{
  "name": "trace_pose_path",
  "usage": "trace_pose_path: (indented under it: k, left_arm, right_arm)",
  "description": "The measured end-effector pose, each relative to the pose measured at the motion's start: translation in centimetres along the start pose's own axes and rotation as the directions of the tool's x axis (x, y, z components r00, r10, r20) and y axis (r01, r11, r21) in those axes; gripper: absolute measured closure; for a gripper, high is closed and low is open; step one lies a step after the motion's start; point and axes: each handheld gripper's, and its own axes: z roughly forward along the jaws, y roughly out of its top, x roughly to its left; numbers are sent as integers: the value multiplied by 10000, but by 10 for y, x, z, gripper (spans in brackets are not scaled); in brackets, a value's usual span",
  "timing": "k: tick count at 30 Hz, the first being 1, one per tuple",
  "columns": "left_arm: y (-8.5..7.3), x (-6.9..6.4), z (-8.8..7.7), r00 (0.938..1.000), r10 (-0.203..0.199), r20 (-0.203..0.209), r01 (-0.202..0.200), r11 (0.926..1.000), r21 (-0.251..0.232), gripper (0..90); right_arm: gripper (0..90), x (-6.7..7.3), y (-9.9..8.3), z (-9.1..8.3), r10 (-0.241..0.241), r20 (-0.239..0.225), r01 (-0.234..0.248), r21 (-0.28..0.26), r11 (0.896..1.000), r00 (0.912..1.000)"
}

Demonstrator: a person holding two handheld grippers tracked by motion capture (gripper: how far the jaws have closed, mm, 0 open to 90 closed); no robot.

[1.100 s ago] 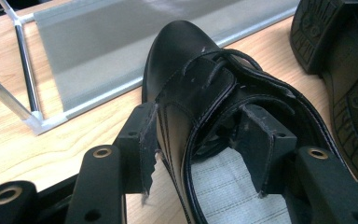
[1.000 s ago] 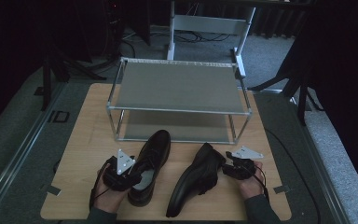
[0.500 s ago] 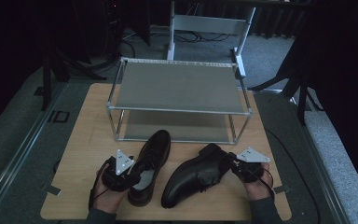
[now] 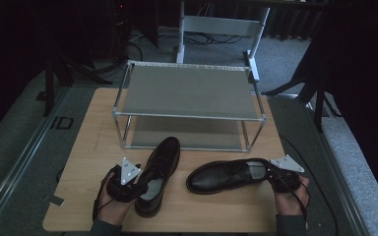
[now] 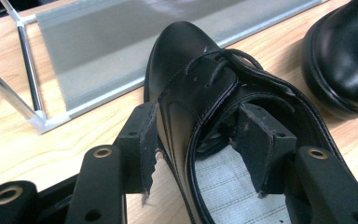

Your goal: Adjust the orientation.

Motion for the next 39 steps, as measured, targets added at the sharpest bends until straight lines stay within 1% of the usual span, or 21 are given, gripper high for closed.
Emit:
trace_pose_path:
  k: [2, 3, 5, 7, 8, 10, 11, 13, 15, 17, 19, 21, 22, 24, 25, 28, 30, 33, 34, 35, 39]
  left_arm:
    - [0, 0, -3, 10000, 59, -12, -59, 10000, -55, 492]
    - [1, 1, -5, 10000, 64, -35, -64, 9999, -121, 492]
    - [2, 4, -10, 9999, -4, -124, 1, 9996, -276, 493]
    - [4, 9, -18, 9997, -130, -206, 119, 9986, -522, 496]
    - [5, 12, -21, 9994, -203, -281, 186, 9979, -617, 497]
    - [4, 19, -25, 9988, -338, -358, 316, 9976, -619, 497]
    - [2, 22, -25, 9985, -391, -389, 371, 9980, -510, 498]
    - [-2, 28, -22, 9972, -452, -602, 437, 9987, -271, 504]
    - [-7, 33, -17, 9965, -589, -601, 586, 9983, -76, 514]
    - [-13, 37, -9, 9951, -600, -789, 624, 9977, 278, 522]
    - [-20, 42, 0, 9947, -620, -819, 671, 9959, 612, 532]
    - [-27, 45, 8, 9950, -509, -859, 600, 9924, 1071, 533]
    - [-31, 46, 11, 9955, -495, -808, 593, 9905, 1237, 533]
    - [-36, 47, 15, 9974, -435, -579, 517, 9874, 1492, 534]
    - [-38, 46, 16, 9984, -396, -396, 452, 9873, 1524, 534]
    - [-40, 45, 17, 9994, -338, 70, 324, 9882, 1496, 532]
    - [-39, 43, 17, 9993, -307, 229, 271, 9889, 1459, 533]
    - [-39, 39, 19, 9986, -135, 502, 60, 9890, 1476, 539]
    - [-39, 37, 20, 9987, -41, 504, -36, 9886, 1507, 544]
    - [-39, 37, 20, 9986, -3, 532, -78, 9885, 1513, 572]
    - [-40, 38, 20, 9966, -190, 808, 69, 9890, 1478, 614]
  right_arm:
    - [700, -1, 3, 2, 82, -89, -81, 36, 10000, 9999]
    - [673, -2, 4, 3, 136, -231, -140, -147, 9998, 9996]
    - [630, -4, 7, 4, 324, -491, -334, -207, 9992, 9983]
    - [598, -6, 10, 7, 407, -530, -417, -172, 9990, 9978]
    - [579, -6, 11, 9, 348, -526, -353, -81, 9993, 9980]
    - [562, -7, 12, 12, 351, -539, -353, -25, 9994, 9979]
    - [556, -7, 11, 13, 373, -603, -374, -5, 9993, 9975]
    - [539, -9, 11, 15, 369, -808, -370, -6, 9993, 9961]
    - [535, -10, 11, 18, 331, -941, -334, -10, 9994, 9950]
    - [539, -12, 13, 21, 246, -1042, -238, 95, 9997, 9943]
    - [537, -12, 16, 26, 176, -1169, -154, 200, 9997, 9930]
    - [532, -13, 18, 32, 190, -1397, -138, 385, 9992, 9900]
    - [547, -13, 19, 36, 165, -1458, -88, 540, 9985, 9892]
    - [667, -11, 19, 42, 28, -1447, 90, 810, 9967, 9895]
    - [686, -11, 18, 43, 122, -1327, -15, 801, 9968, 9911]
    - [707, -10, 17, 40, 345, -1144, -256, 782, 9966, 9928]
    - [711, -9, 16, 39, 535, -926, -459, 830, 9955, 9943]
    - [712, -10, 12, 34, 1032, -591, -971, 989, 9904, 9929]
    - [711, -11, 11, 33, 1109, -570, -1048, 1009, 9894, 9922]
    - [708, -12, 11, 31, 1201, -592, -1134, 1046, 9880, 9910]
    - [711, -12, 12, 24, 1310, -571, -1240, 1118, 9860, 9897]
